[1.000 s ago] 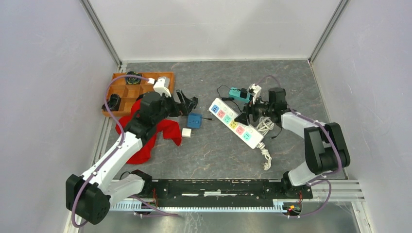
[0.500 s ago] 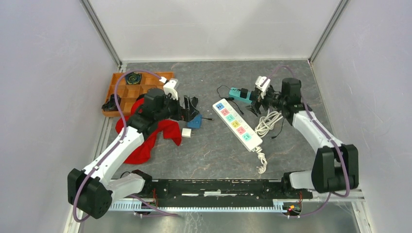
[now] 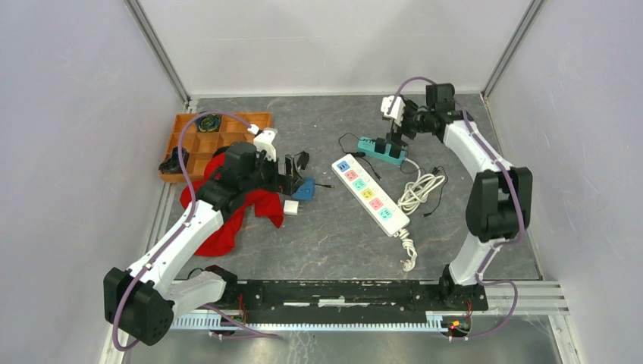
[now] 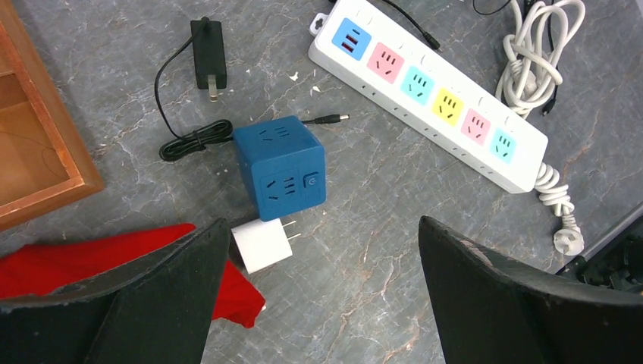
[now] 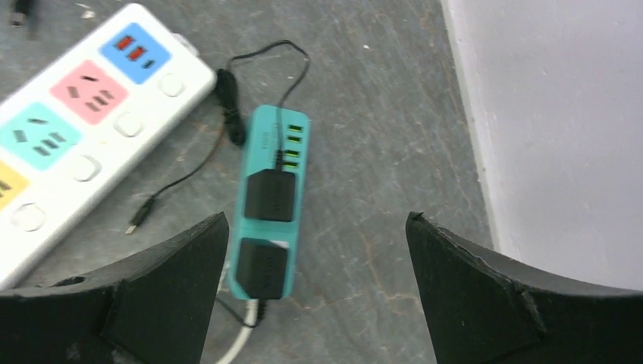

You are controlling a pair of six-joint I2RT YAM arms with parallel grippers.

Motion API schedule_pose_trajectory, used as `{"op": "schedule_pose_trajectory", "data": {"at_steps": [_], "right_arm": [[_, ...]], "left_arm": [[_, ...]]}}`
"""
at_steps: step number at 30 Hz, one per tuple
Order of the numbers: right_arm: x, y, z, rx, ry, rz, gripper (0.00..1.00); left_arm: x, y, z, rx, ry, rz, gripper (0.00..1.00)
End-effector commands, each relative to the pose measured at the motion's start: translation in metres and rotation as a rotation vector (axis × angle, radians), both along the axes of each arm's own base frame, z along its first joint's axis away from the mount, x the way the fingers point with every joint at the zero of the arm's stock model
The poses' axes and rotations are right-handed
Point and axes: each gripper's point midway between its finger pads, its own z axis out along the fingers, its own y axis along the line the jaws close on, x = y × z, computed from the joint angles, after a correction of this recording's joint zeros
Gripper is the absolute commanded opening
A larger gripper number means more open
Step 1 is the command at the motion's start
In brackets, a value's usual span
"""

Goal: Pull the plug off the socket

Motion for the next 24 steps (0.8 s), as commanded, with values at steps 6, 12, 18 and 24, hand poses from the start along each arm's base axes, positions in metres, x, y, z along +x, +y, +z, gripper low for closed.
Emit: {"op": "schedule_pose_trajectory", "data": {"at_steps": [6,12,18,24], "right_arm": [[0.033,-0.019,-0.024,-0.147,0.148,-0.044,0.88],[0.030,-0.024,-0.042,-0.178,0.207,-0.049,0.86],[0.028,-0.028,-0.059,-0.203,0.270,-0.066,0.82],[0.027,-0.030,-0.076,-0.214,0.327,-0.072,0.79]], "left_arm": [[0.004,0.010,0.006,0.056,-0.064,0.002,1.00],[0.004,0.011,0.005,0.061,-0.065,0.006,1.00],[0.004,0.011,0.005,0.062,-0.064,0.006,1.00],[0.004,0.012,0.004,0.065,-0.061,0.011,1.00]]}}
